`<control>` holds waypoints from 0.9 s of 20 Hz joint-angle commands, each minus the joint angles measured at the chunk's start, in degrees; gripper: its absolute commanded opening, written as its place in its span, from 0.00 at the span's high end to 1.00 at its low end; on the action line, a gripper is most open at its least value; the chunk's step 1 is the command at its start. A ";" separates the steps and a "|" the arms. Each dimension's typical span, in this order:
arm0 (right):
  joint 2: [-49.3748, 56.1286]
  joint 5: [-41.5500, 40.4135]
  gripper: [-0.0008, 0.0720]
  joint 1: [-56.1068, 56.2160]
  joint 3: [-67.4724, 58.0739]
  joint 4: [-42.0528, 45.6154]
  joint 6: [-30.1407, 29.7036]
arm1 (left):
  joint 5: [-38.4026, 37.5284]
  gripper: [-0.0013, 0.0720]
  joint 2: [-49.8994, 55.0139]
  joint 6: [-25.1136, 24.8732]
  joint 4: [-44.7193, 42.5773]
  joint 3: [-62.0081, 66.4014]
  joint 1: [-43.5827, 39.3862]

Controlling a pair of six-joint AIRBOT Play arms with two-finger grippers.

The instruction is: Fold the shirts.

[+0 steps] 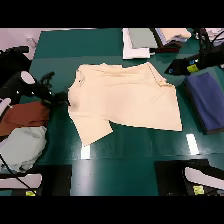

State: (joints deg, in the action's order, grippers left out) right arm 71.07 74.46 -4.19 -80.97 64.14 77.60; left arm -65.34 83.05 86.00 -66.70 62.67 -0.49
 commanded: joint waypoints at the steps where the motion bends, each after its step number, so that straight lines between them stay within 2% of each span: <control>1: -4.72 -3.41 0.48 0.04 5.99 -0.20 -0.07 | 2.34 0.22 0.04 -1.66 3.50 -5.18 -2.01; 4: -6.67 -3.93 0.48 0.02 7.54 -0.15 -0.04 | 3.41 0.22 0.04 -2.05 3.52 -5.31 -5.66; 5: -7.39 -3.78 0.48 -0.35 8.07 -0.13 -0.07 | 3.30 0.31 0.04 -2.03 3.67 -5.29 -5.97; 6: -8.26 -3.34 0.48 -1.07 8.81 -0.15 -0.07 | 3.13 0.56 0.02 -2.05 4.15 -5.20 -5.86; 8: -10.29 -1.22 0.48 -4.28 11.10 0.13 -0.09 | 2.71 0.95 -1.11 -2.10 3.91 -4.81 -5.33; 12: -16.02 4.48 0.48 -17.75 24.46 5.09 -0.13 | 5.20 0.94 -9.88 -2.45 2.36 -4.70 -5.29; 13: -16.85 5.27 0.45 -21.86 28.41 7.85 -0.15 | 5.53 0.94 -11.82 -2.51 2.36 -4.70 -5.31; 14: -17.14 5.66 0.25 -26.34 32.39 9.62 -0.15 | 5.66 0.94 -13.44 -2.54 2.36 -4.72 -5.31; 15: -17.05 5.49 0.19 -30.60 35.87 9.44 -0.15 | 5.79 0.94 -14.45 -2.54 2.38 -4.70 -5.31; 17: -15.32 4.92 0.21 -37.11 41.46 7.96 -1.03 | 5.70 0.94 -15.21 -2.54 2.43 -4.72 -5.31; 18: -13.88 4.76 0.28 -38.75 43.67 6.23 -2.43 | 5.73 0.94 -15.19 -2.54 2.40 -4.72 -5.31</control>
State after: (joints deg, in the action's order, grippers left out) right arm 55.92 78.39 -34.94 -44.99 71.16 77.03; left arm -60.12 69.73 83.53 -64.20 57.91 -5.76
